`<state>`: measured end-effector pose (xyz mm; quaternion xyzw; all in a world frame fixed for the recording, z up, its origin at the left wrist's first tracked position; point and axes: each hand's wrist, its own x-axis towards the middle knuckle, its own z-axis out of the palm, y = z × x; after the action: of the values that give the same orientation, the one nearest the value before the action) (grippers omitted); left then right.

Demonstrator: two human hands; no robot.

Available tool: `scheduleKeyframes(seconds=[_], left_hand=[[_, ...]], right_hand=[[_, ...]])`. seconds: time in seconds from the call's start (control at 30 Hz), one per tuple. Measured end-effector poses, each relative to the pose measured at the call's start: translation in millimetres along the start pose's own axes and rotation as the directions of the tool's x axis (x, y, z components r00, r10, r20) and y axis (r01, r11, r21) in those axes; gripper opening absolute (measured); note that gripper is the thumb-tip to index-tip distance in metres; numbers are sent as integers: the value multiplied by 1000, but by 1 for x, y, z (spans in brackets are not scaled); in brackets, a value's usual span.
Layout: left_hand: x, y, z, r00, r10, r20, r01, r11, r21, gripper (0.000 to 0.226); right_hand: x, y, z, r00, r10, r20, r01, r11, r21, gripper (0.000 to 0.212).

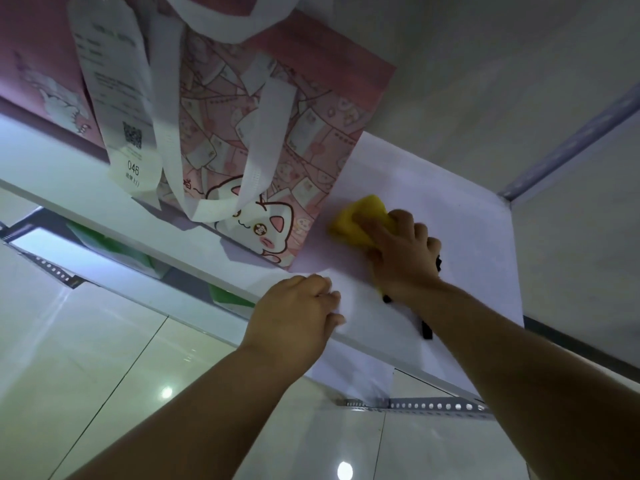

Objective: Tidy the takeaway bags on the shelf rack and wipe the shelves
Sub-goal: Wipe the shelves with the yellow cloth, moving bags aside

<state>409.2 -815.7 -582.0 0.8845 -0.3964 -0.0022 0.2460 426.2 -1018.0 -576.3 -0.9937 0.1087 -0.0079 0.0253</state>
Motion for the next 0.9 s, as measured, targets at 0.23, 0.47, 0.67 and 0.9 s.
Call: scheduleKeyframes(seconds=[0.23, 0.47, 0.67, 0.9], left_hand=[[-1, -1, 1, 1000, 5, -15, -5, 1000, -7, 19], [-3, 1, 5, 999, -7, -49, 7, 1000, -9, 16], [-3, 1, 8, 999, -41, -33, 40, 998, -46, 25], [-3, 5, 11, 997, -38, -61, 38, 999, 1, 13]], right_hand=[[-31, 21, -2, 1000, 16, -8, -16, 1000, -11, 46], [-40, 0, 1, 981, 185, -63, -188, 981, -38, 48], [-97, 52, 0, 966, 251, -54, -254, 965, -60, 47], [-73, 50, -5, 754, 657, 15, -655, 753, -58, 43]])
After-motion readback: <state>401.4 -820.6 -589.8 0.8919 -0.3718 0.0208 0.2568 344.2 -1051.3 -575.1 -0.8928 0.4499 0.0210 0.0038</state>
